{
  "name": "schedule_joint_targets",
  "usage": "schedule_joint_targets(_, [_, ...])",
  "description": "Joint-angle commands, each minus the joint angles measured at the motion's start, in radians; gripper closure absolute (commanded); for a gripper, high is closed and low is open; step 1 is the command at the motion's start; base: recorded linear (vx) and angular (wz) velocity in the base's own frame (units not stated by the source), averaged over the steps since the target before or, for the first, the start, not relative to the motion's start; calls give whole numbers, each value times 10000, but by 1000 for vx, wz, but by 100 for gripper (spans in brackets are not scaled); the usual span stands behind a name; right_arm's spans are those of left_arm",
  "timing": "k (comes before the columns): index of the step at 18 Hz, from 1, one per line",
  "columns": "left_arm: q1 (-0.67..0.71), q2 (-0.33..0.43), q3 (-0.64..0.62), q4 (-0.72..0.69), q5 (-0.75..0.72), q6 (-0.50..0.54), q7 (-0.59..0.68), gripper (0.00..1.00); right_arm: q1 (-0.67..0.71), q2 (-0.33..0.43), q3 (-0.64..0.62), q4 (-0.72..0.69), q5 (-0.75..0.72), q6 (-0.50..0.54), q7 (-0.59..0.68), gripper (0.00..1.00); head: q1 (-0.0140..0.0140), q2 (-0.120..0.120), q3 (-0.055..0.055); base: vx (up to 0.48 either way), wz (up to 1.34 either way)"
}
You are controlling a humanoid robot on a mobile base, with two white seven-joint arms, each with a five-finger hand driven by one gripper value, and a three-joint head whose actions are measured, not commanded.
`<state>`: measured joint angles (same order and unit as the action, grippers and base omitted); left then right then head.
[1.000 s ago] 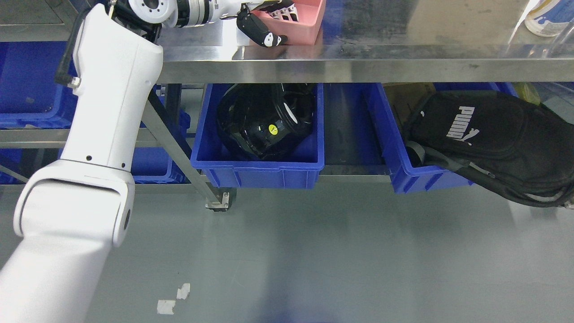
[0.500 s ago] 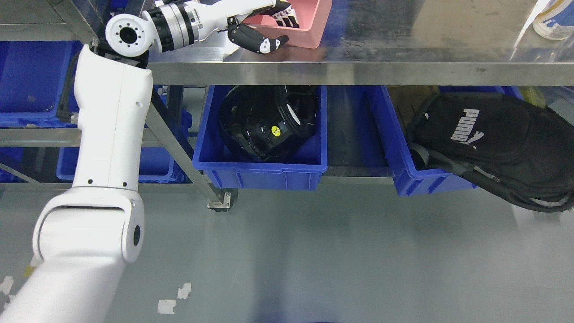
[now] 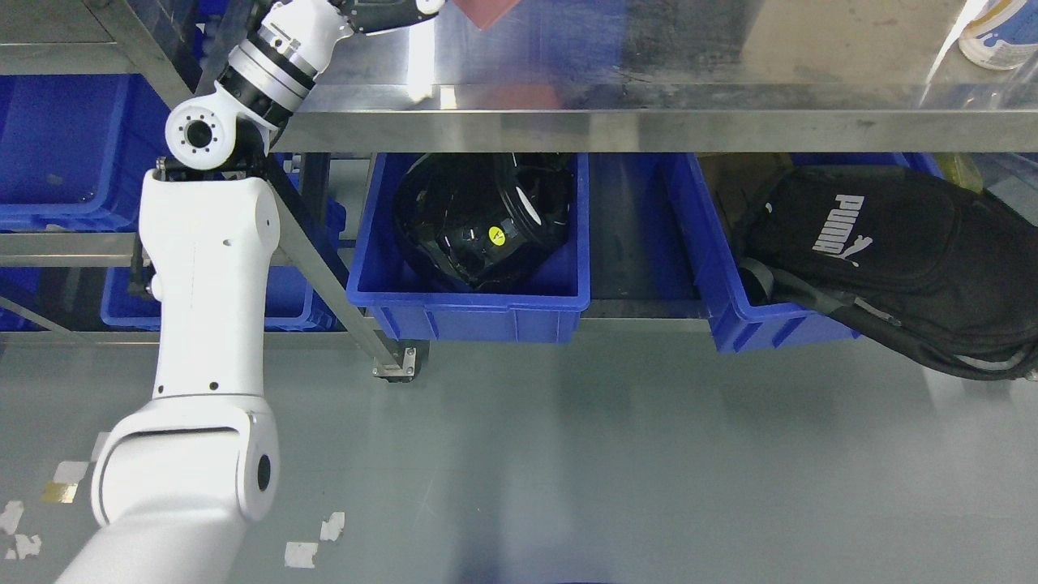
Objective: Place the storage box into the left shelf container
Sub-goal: 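Lift the pink box off the shelf with the left hand, then hold the pink box up in the left hand while turning toward the bin rack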
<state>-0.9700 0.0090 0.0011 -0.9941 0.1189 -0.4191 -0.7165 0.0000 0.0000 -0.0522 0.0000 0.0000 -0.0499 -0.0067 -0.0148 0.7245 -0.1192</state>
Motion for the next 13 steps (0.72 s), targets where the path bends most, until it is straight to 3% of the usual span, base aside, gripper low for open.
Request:
schedule_joint_targets(1, [1306, 85, -377, -2419, 2093, -409, 1087, 100, -31, -175, 0, -175, -215, 9, 52, 0, 0, 0, 0, 0, 0])
schedule_joint_targets(5, [2350, 85, -1664, -4167, 2508, -1114, 2940, 100, -31, -175, 0, -175, -215, 9, 36, 0, 0, 0, 0, 0, 0])
schedule_joint_targets(9, [3789, 85, -3489, -6038, 2508, -1301, 6008, 99, -31, -175, 0, -175, -215, 9, 52, 0, 0, 0, 0, 0, 0])
schedule_joint_targets(13, [5048, 85, -3266, -6717, 2493, -1438, 6336, 98, -46, -175, 0, -175, -215, 9, 36, 0, 0, 0, 0, 0, 0])
